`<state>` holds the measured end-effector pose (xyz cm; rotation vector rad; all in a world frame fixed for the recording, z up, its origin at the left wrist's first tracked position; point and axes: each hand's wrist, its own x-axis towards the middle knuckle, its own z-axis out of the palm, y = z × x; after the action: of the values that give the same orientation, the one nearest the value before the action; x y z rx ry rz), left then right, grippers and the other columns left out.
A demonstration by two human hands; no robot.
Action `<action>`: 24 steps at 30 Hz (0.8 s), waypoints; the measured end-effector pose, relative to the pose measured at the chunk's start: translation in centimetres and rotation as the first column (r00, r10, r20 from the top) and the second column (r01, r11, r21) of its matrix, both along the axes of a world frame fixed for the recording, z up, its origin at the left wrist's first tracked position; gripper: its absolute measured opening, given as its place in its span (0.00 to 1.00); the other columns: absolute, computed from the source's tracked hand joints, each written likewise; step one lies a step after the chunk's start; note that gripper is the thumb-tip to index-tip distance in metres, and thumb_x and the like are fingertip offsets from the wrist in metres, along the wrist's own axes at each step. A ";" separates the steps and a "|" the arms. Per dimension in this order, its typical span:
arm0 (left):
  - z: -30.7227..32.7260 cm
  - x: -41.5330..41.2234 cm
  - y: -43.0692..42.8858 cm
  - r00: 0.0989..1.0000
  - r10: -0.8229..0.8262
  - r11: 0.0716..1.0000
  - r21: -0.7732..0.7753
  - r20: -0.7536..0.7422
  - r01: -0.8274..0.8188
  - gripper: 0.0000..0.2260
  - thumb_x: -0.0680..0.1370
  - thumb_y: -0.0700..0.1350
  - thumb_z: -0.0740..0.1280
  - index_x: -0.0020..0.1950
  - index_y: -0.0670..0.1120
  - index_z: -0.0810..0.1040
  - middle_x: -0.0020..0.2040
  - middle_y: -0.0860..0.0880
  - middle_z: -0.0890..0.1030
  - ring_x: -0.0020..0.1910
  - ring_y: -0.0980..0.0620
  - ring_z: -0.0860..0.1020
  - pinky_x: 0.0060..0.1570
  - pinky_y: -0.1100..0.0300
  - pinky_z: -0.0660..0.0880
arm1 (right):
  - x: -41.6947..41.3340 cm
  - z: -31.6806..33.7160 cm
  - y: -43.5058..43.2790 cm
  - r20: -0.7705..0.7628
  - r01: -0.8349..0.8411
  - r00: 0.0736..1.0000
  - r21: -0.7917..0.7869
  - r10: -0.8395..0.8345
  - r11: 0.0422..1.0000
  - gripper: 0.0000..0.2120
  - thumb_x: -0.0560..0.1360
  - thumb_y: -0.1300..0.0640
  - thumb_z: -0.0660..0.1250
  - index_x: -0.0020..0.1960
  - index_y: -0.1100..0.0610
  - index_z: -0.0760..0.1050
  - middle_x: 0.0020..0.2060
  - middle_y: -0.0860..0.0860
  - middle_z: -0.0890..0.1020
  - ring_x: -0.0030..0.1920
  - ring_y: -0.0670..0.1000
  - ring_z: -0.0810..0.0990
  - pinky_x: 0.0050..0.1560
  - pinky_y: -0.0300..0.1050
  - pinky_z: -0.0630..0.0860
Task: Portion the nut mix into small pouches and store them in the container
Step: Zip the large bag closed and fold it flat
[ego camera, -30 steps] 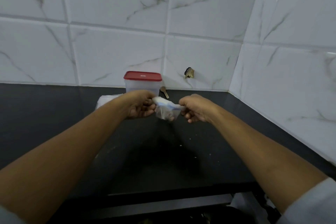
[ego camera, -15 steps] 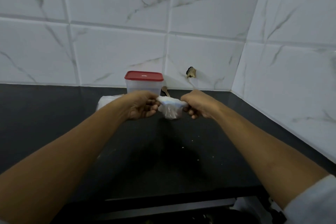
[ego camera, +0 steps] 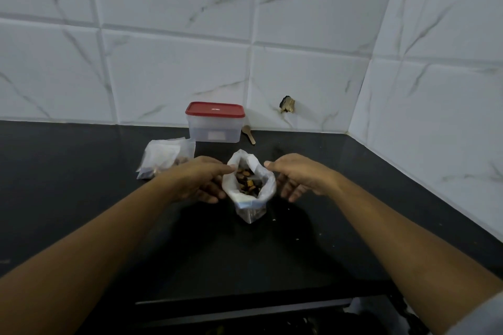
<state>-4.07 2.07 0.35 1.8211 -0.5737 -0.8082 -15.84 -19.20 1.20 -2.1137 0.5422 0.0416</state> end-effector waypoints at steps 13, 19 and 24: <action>0.4 0.3 -1.9 0.985 0.114 0.979 -0.183 0.130 -0.090 0.05 0.80 0.39 0.68 0.54 0.41 0.82 0.41 0.42 0.85 0.34 0.52 0.82 0.33 0.60 0.80 | 1.6 -0.1 1.3 0.149 0.090 0.985 -0.015 -0.087 0.996 0.09 0.80 0.63 0.64 0.47 0.66 0.81 0.31 0.57 0.79 0.24 0.48 0.76 0.25 0.42 0.74; -0.3 0.5 -1.8 0.990 0.070 0.997 -0.020 0.122 -0.068 0.08 0.81 0.40 0.68 0.58 0.39 0.81 0.44 0.40 0.84 0.32 0.52 0.81 0.30 0.61 0.78 | 1.6 -0.5 0.8 0.182 0.108 0.978 -0.028 -0.101 0.994 0.10 0.82 0.58 0.65 0.53 0.64 0.81 0.33 0.55 0.81 0.27 0.47 0.78 0.26 0.41 0.75; -0.5 0.5 -1.2 1.000 -0.007 0.997 0.072 0.029 0.004 0.14 0.80 0.51 0.71 0.58 0.41 0.80 0.45 0.41 0.84 0.35 0.50 0.82 0.33 0.57 0.79 | 0.6 0.2 0.7 -0.054 -0.055 0.997 0.018 0.056 0.998 0.18 0.82 0.45 0.67 0.58 0.60 0.79 0.38 0.54 0.83 0.31 0.48 0.80 0.30 0.42 0.78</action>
<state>-3.62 0.85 -0.16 1.9008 -0.5748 -0.8167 -15.20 -18.55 1.41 -2.1160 0.5130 0.1351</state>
